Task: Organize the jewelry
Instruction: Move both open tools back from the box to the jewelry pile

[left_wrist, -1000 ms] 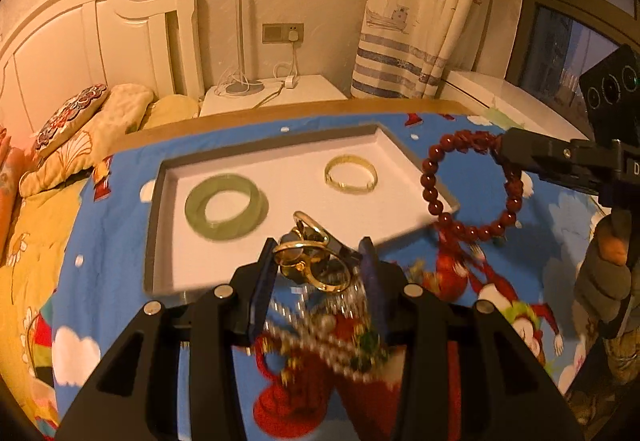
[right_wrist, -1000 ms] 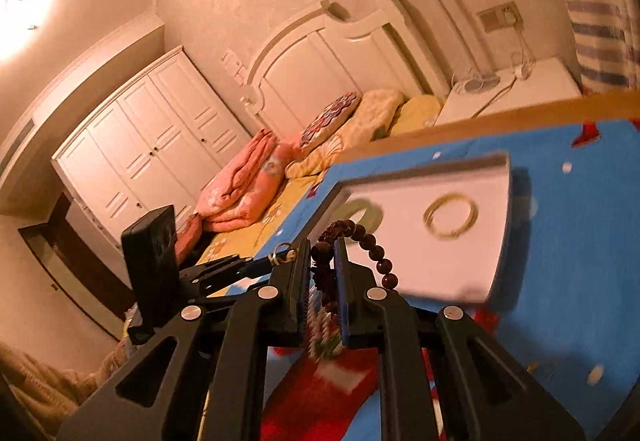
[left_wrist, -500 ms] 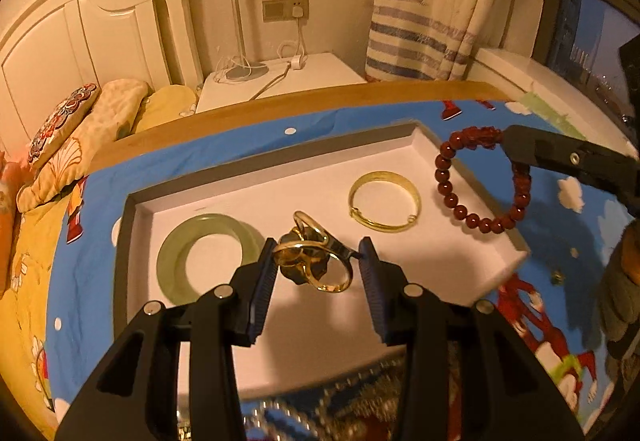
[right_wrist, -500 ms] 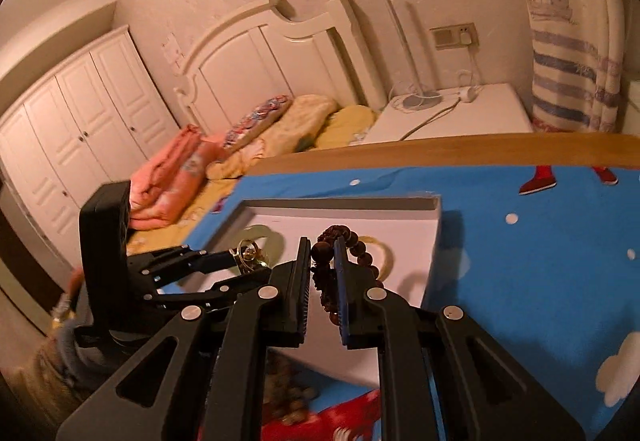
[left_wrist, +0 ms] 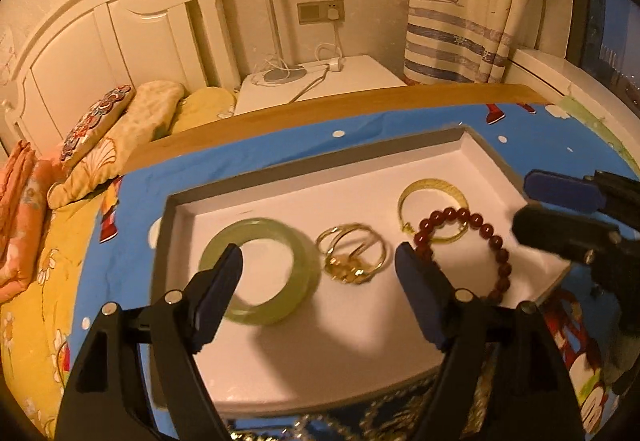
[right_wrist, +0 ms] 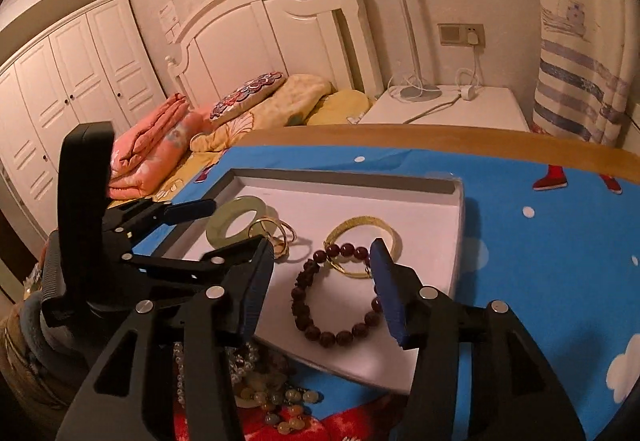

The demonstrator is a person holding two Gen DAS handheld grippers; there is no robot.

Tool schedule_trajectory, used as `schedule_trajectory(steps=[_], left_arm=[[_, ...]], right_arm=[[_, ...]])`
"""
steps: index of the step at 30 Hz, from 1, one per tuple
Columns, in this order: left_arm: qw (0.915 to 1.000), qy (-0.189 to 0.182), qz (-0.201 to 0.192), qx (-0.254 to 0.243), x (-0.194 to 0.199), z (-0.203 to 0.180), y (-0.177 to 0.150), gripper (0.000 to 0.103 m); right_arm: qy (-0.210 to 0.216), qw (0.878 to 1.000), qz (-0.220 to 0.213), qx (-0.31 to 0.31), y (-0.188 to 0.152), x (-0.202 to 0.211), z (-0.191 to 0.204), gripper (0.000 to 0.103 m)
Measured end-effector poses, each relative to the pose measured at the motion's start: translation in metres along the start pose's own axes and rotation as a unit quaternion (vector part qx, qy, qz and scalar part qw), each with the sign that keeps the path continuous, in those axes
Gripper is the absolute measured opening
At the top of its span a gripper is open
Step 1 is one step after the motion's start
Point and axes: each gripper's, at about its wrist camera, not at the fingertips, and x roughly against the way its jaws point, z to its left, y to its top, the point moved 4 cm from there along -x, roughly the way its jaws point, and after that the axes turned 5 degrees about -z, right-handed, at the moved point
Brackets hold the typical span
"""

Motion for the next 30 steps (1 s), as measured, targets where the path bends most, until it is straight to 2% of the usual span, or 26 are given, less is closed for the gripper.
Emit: schedule_trajectory(steps=[3,9,13,16,19,22,24,26,30], left_arm=[[0.9998,0.006,-0.005,0.021,0.011,0.012,-0.008,0.080],[0.9943,0.023,-0.028,0.100,0.052,0.053,-0.035,0.090],[0.9862,0.041,-0.033,0.157,0.082,0.087,-0.065,0.093],[0.9822,0.054,-0.027,0.178,0.097,0.102,-0.088,0.093],[0.9793,0.060,-0.022,0.192,0.111,0.110,-0.112,0.095],[0.9774,0.052,-0.012,0.205,0.114,0.111,-0.138,0.097],[0.9755,0.034,0.008,0.217,0.110,0.110,-0.152,0.097],[0.9712,0.021,-0.008,0.237,0.114,0.117,-0.154,0.097],[0.9667,-0.009,-0.002,0.256,0.108,0.121,-0.157,0.098]], right_arm=[[-0.004,1.000,-0.003,-0.011,-0.005,0.009,-0.003,0.049],[-0.013,0.999,0.001,-0.039,-0.026,0.027,-0.017,0.054],[-0.019,0.998,0.011,-0.067,-0.041,0.034,-0.029,0.055],[-0.019,0.997,0.010,-0.080,-0.048,0.041,-0.033,0.056],[-0.017,0.996,0.001,-0.083,-0.052,0.053,-0.031,0.061],[-0.012,0.997,0.001,-0.076,-0.060,0.058,-0.026,0.062],[-0.012,0.998,-0.003,-0.062,-0.062,0.060,-0.020,0.062],[-0.017,0.999,-0.002,-0.048,-0.064,0.058,-0.015,0.063],[-0.026,0.999,0.008,-0.029,-0.065,0.051,-0.010,0.064]])
